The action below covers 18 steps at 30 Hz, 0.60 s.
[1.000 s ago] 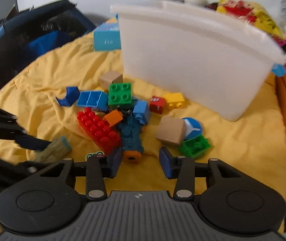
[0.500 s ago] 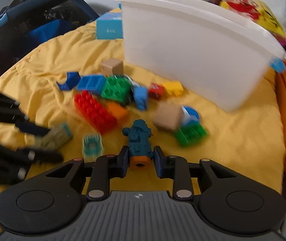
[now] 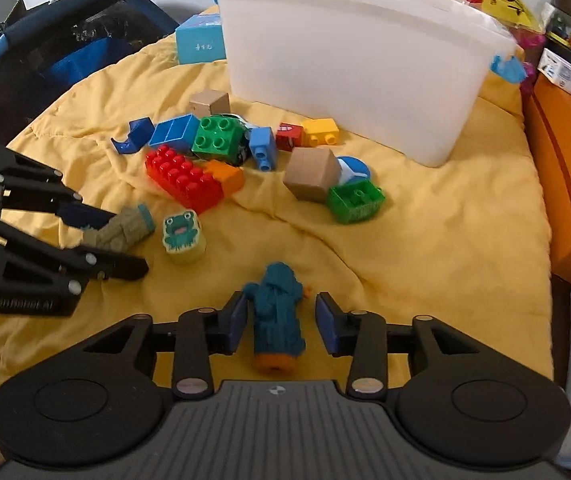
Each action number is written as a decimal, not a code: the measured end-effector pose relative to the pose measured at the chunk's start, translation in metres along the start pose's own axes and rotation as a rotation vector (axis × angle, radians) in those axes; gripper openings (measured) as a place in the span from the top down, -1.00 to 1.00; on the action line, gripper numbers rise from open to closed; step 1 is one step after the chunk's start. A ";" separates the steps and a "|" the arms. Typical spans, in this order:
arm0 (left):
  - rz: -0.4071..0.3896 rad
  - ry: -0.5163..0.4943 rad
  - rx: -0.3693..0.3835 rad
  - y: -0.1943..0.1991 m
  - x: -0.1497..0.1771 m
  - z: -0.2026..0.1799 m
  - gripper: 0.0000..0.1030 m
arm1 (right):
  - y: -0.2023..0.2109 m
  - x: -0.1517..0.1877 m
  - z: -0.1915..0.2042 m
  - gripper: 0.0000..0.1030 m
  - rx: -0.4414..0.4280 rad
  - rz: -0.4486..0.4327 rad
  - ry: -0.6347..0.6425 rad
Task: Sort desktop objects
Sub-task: 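Grasp grey-green figure with left tool while right tool grasps teal toy, then carry figure and teal toy over the white bin and open both tools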
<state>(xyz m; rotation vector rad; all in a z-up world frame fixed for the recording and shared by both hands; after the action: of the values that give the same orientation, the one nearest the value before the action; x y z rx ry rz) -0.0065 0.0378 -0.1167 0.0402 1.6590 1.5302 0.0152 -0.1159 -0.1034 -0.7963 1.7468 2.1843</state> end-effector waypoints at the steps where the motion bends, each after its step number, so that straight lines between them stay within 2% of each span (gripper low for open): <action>1: 0.001 0.000 -0.005 0.000 0.000 0.000 0.27 | -0.001 0.001 0.000 0.12 0.000 -0.008 0.004; 5: 0.002 0.007 -0.013 0.002 0.000 0.000 0.47 | 0.001 0.004 0.001 0.18 0.002 -0.021 0.030; 6: 0.004 0.012 -0.007 0.003 0.000 0.001 0.47 | 0.002 0.005 0.002 0.31 0.000 -0.018 0.037; 10: 0.001 0.044 0.005 0.011 -0.002 0.007 0.47 | 0.009 0.006 0.004 0.33 0.009 -0.007 0.055; 13: -0.034 0.047 0.002 0.026 -0.010 0.010 0.47 | 0.016 0.005 0.004 0.33 0.006 -0.014 0.044; 18: -0.116 0.048 -0.027 0.057 -0.030 0.019 0.47 | 0.037 -0.010 0.003 0.33 0.012 -0.075 0.065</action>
<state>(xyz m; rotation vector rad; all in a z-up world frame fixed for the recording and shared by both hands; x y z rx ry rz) -0.0046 0.0509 -0.0507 -0.1061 1.6486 1.4760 0.0043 -0.1211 -0.0672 -0.9247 1.7289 2.1196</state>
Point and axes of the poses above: each gripper's, at about its wrist camera, not at the fingertips, and y roughly against the way its jaws point, z to its left, x to its underside, the point moved 3 cm from there along -y, roughly the way its jaws point, and after that the axes turned 15 degrees about -y, right-handed, at the moved point
